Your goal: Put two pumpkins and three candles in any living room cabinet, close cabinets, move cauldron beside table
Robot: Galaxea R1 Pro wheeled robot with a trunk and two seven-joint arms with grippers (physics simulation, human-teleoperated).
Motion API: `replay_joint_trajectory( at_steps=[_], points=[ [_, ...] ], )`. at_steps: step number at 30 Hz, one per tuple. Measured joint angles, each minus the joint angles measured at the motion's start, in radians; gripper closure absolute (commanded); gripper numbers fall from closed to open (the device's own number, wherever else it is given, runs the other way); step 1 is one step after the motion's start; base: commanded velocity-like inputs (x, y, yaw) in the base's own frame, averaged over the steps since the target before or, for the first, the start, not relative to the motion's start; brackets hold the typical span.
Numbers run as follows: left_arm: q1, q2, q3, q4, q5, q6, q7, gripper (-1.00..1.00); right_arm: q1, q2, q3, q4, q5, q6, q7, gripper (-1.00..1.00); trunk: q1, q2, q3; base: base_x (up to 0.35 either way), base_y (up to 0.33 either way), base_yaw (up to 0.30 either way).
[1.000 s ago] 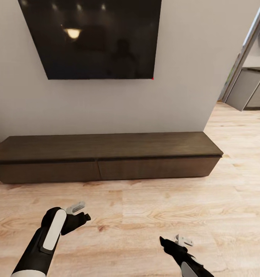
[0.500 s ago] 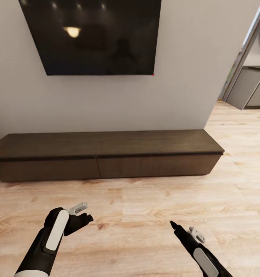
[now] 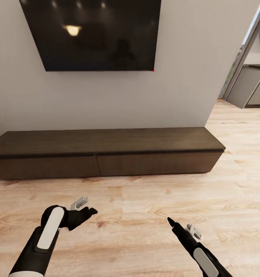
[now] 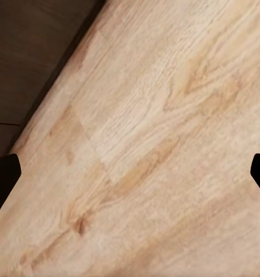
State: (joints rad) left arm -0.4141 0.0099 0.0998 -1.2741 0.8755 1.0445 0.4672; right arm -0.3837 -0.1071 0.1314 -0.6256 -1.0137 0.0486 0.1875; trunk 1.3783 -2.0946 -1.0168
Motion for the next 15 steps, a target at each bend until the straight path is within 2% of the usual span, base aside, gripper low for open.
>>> replay_joint_trajectory(
  at_steps=[2, 3, 4, 8, 10, 12, 15],
  points=[
    [0.003, 0.042, -0.025, -0.025, 0.114, 0.0, 0.0, -1.0, -0.001, 0.002, 0.001, -0.004, 0.001, 0.0, 0.0, -1.0, 0.008, -0.014, -0.006, 0.0, 0.0, 0.0],
    [0.004, 0.072, -0.043, -0.033, 0.201, 0.0, 0.0, -1.0, -0.001, 0.003, 0.001, -0.01, 0.001, 0.0, 0.0, -1.0, 0.012, -0.021, -0.009, 0.0, 0.0, 0.0],
    [0.005, 0.115, -0.064, -0.039, 0.336, 0.0, -0.001, -1.0, -0.001, 0.003, 0.001, -0.019, 0.002, -0.001, -0.002, -1.0, 0.015, -0.028, -0.013, 0.0, 0.0, 0.0],
    [0.009, 0.252, -0.12, -0.044, 0.726, 0.003, -0.002, -1.0, 0.0, 0.01, 0.0, -0.033, 0.0, -0.015, -0.008, -1.0, 0.031, -0.056, -0.025, 0.0, 0.0, 0.0],
    [0.01, 0.275, -0.132, -0.043, 0.785, 0.003, -0.002, -1.0, 0.001, 0.011, -0.002, -0.034, -0.004, -0.03, -0.009, -1.0, 0.038, -0.07, -0.031, 0.0, 0.0, 0.0],
    [0.011, 0.288, -0.14, -0.042, 0.822, 0.003, -0.002, -1.0, 0.001, 0.007, -0.016, -0.034, -0.024, -0.038, -0.005, -1.0, 0.046, -0.084, -0.038, 0.0, 0.0, 0.0],
    [0.012, 0.296, -0.144, -0.041, 0.845, 0.003, -0.004, -1.0, 0.005, 0.003, -0.065, -0.035, -0.108, -0.027, 0.01, -1.0, 0.058, -0.105, -0.047, 0.0, 0.0, 0.0]
  ],
)
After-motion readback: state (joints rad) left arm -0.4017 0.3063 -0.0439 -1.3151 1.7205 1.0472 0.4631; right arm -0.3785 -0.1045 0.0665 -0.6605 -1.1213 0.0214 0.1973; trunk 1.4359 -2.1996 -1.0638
